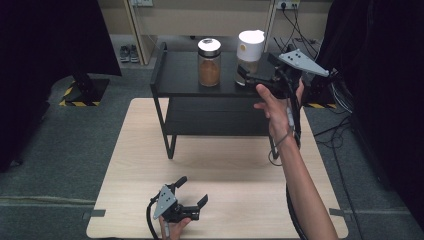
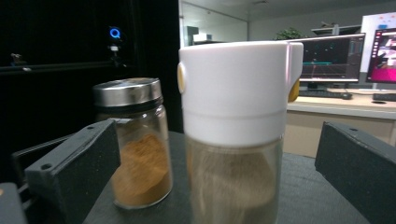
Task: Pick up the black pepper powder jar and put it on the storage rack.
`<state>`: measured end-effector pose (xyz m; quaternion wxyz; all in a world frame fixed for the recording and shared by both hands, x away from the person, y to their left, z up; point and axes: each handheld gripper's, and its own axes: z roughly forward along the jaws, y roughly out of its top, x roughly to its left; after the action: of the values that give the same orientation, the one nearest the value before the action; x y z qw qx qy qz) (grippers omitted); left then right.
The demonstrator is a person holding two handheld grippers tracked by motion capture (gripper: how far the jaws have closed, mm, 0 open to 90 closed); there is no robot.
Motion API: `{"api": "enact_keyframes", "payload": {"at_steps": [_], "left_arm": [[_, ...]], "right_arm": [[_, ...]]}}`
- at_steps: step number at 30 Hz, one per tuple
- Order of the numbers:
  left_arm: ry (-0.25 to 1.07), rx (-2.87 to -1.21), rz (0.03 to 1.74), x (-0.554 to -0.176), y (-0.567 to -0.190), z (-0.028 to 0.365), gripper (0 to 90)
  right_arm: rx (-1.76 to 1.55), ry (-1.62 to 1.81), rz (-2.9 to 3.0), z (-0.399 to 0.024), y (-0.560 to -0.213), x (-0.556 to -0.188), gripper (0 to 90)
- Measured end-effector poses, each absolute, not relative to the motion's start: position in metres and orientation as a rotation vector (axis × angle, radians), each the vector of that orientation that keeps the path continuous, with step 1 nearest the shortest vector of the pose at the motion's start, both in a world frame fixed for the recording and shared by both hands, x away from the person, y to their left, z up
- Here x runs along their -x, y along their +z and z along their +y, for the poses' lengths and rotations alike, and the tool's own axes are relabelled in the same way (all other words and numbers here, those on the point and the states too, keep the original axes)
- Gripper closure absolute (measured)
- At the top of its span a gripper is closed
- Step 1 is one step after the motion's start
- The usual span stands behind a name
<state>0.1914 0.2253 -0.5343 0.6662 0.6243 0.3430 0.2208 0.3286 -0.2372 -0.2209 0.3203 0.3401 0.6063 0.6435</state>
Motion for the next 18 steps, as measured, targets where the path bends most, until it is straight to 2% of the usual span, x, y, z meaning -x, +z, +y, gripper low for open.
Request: {"api": "enact_keyframes", "payload": {"at_steps": [18], "left_arm": [[0.5, -1.413, 0.773, -0.191, -0.534, 0.225, 0.4]], "right_arm": [[-0.814, 1.724, 1.65, -0.277, -0.291, -0.282, 0.4]]}}
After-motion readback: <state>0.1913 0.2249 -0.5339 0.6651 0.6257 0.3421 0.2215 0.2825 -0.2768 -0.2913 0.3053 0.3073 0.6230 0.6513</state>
